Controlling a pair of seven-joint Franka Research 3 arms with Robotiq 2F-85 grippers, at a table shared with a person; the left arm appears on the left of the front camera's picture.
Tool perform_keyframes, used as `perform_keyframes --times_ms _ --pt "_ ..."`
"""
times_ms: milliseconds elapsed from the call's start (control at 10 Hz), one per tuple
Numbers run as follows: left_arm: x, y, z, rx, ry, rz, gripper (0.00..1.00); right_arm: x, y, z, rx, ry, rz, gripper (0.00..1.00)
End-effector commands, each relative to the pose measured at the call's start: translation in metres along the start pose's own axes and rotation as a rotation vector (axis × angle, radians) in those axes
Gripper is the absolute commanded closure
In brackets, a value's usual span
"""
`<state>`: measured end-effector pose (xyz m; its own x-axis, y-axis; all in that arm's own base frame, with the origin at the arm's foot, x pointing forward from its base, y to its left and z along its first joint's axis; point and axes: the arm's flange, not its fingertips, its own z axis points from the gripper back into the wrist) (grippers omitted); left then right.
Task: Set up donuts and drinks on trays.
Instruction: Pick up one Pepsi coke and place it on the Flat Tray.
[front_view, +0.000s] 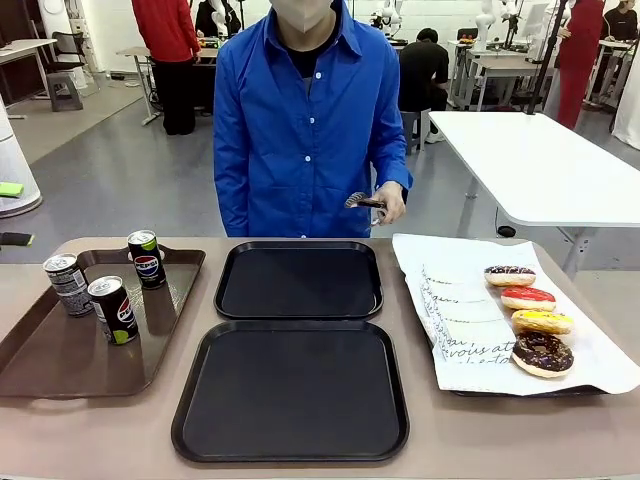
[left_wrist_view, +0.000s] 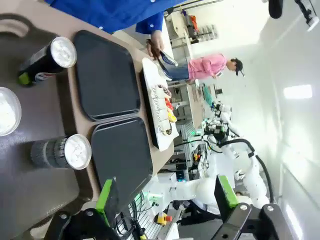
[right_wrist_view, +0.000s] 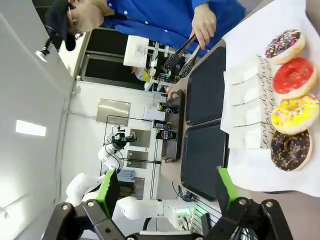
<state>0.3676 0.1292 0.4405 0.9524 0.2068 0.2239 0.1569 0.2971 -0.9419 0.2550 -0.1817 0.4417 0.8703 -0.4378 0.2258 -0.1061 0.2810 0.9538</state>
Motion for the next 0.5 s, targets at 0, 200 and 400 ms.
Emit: perform_keyframes --times_ms 0,200,400 --pt "0.000 0.002 0.016 -0.020 -0.016 0.016 0.00 -0.044 -0.003 -0.014 -0.011 0.028 0.025 0.00" --pt "-0.012 0.006 0.036 -0.009 -0.051 0.020 0.00 -0.045 0.002 -0.008 -0.034 0.061 0.029 0.00" --pt "-0.017 -0.003 0.044 0.037 -0.039 -0.012 0.00 -0.043 0.015 -0.012 -0.079 0.066 0.057 0.00"
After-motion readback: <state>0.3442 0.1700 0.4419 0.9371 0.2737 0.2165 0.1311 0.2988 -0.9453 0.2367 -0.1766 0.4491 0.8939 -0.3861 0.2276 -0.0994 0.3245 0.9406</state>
